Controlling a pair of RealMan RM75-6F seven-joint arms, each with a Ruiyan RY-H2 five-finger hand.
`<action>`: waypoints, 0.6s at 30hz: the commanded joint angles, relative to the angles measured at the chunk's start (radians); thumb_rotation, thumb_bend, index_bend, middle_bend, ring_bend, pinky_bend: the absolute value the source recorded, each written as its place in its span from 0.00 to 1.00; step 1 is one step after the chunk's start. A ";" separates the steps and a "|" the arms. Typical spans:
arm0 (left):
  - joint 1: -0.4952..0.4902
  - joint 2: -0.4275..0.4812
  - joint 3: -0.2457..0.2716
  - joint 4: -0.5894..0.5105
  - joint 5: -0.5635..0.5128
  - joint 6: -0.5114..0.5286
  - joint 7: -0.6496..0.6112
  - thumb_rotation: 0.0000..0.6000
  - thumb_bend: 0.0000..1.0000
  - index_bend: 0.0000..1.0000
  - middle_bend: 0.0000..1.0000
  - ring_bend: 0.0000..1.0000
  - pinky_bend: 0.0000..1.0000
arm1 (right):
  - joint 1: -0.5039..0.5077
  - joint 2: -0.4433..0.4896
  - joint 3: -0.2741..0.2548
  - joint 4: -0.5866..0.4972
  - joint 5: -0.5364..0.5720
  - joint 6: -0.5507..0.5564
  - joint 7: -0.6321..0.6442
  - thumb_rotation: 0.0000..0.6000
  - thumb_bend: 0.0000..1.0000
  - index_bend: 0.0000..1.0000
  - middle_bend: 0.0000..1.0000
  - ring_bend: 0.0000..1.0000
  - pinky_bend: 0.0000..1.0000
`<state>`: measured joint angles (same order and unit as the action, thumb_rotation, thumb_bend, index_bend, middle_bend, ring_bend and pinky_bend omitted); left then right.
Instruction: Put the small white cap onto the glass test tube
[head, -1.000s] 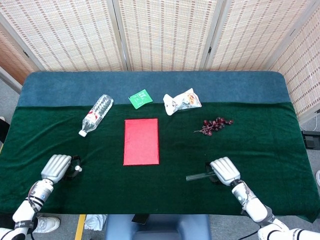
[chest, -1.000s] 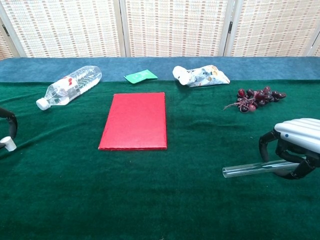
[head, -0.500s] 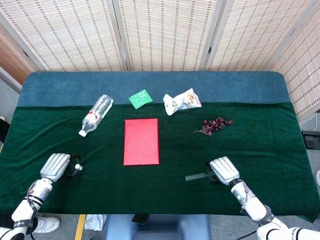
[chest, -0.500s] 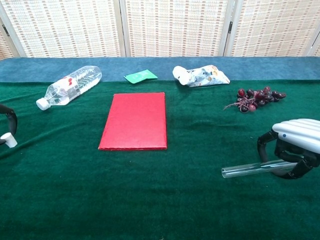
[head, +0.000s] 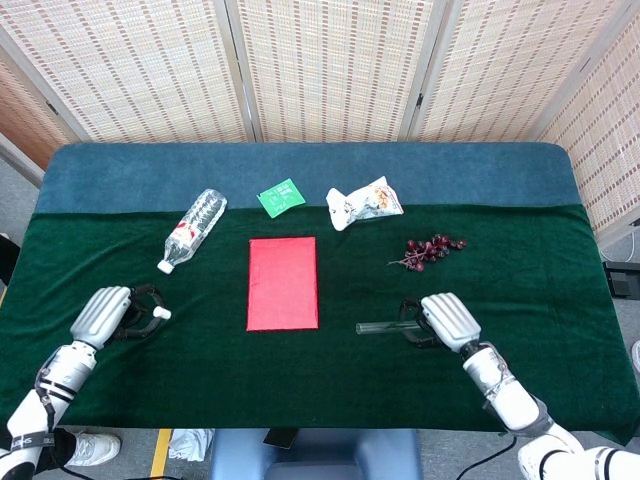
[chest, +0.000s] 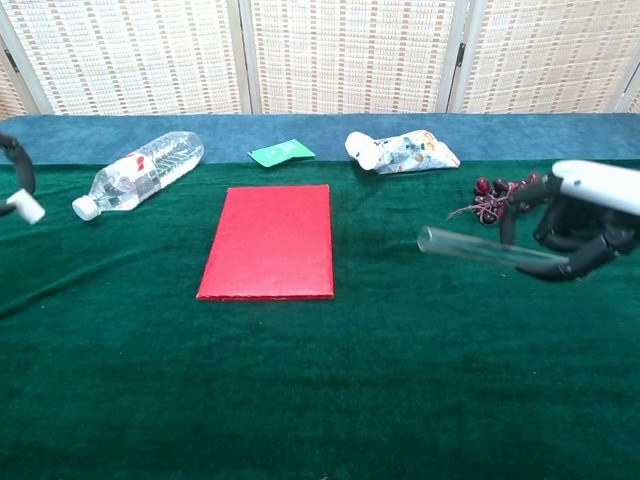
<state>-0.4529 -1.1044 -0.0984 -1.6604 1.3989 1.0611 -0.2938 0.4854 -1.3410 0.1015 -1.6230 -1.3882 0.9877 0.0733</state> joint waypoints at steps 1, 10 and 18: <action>-0.006 0.033 -0.034 -0.052 0.027 0.041 -0.054 1.00 0.49 0.58 1.00 0.89 0.81 | 0.033 -0.013 0.042 -0.013 -0.020 0.003 0.089 0.99 0.76 0.80 0.96 1.00 1.00; -0.030 0.053 -0.089 -0.157 0.077 0.106 -0.116 1.00 0.50 0.59 1.00 0.89 0.81 | 0.123 -0.121 0.108 0.005 0.007 -0.051 0.199 0.99 0.79 0.80 0.96 1.00 1.00; -0.059 0.022 -0.094 -0.193 0.129 0.126 -0.082 1.00 0.50 0.59 1.00 0.89 0.81 | 0.200 -0.192 0.151 0.006 0.072 -0.107 0.185 0.99 0.79 0.80 0.96 1.00 1.00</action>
<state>-0.5085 -1.0765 -0.1919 -1.8493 1.5217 1.1811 -0.3782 0.6762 -1.5220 0.2439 -1.6194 -1.3283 0.8897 0.2640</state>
